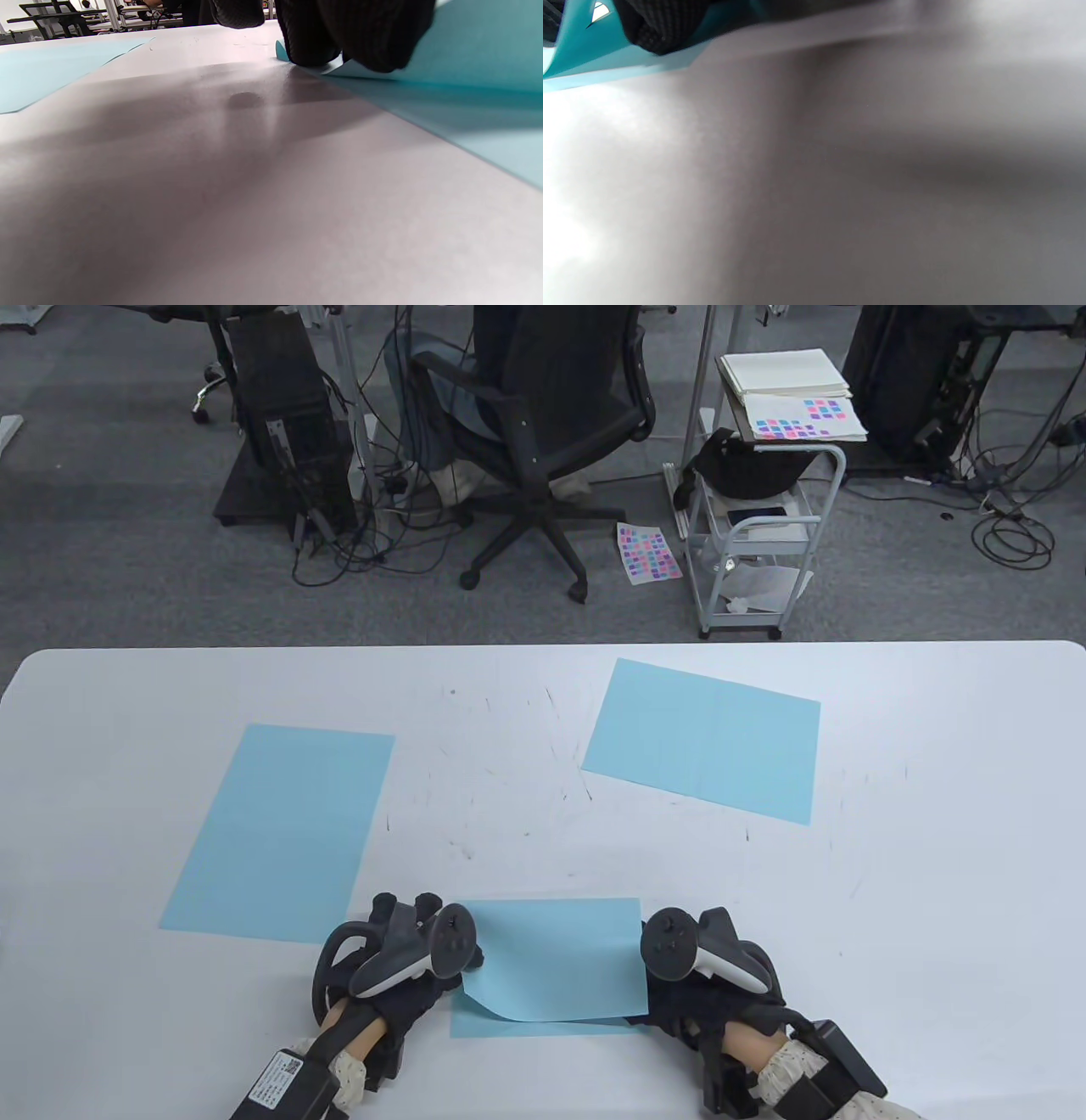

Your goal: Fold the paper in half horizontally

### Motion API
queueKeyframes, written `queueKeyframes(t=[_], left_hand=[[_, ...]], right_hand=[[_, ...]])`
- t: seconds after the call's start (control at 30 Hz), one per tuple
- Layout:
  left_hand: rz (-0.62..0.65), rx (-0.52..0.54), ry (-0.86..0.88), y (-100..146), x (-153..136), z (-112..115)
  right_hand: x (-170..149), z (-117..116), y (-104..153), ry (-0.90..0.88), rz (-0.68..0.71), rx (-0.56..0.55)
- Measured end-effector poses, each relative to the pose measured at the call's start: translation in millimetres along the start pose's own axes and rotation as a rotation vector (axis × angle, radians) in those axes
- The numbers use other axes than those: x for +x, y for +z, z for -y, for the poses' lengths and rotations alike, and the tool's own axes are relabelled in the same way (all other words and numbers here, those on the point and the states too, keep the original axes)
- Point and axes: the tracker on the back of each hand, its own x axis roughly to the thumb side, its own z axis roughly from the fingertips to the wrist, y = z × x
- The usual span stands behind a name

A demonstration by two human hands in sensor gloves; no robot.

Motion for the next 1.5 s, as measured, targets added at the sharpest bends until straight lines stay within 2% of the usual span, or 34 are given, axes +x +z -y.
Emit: queueKeyframes(t=[0.23, 0.37, 0.43, 0.57, 0.77, 1.0, 1.5], left_hand=[[-0.015, 0.007, 0.009, 0.6, 2.4, 0.4], [-0.011, -0.062, 0.038, -3.3, 7.1, 7.5], [-0.016, -0.109, -0.005, -4.6, 9.6, 9.3], [-0.028, -0.085, -0.08, -4.2, 11.4, 11.6], [-0.047, -0.161, -0.036, -8.6, 3.8, 18.3], [-0.029, -0.198, -0.035, -7.4, 1.6, 21.1], [-0.013, -0.207, -0.038, -1.1, 2.4, 24.2]], right_hand=[[-0.1, 0.1, 0.0, 0.001, 0.0, 0.0], [-0.3, 0.1, -0.2, 0.0, 0.0, -0.002], [-0.3, 0.1, -0.2, 0.002, 0.0, -0.002], [-0.6, -0.5, -0.1, 0.006, 0.002, -0.009], [-0.6, -0.5, -0.1, 0.005, -0.001, -0.003], [-0.6, -0.5, -0.2, 0.005, -0.004, 0.003], [-0.9, -0.6, -0.5, 0.006, -0.005, 0.001]])
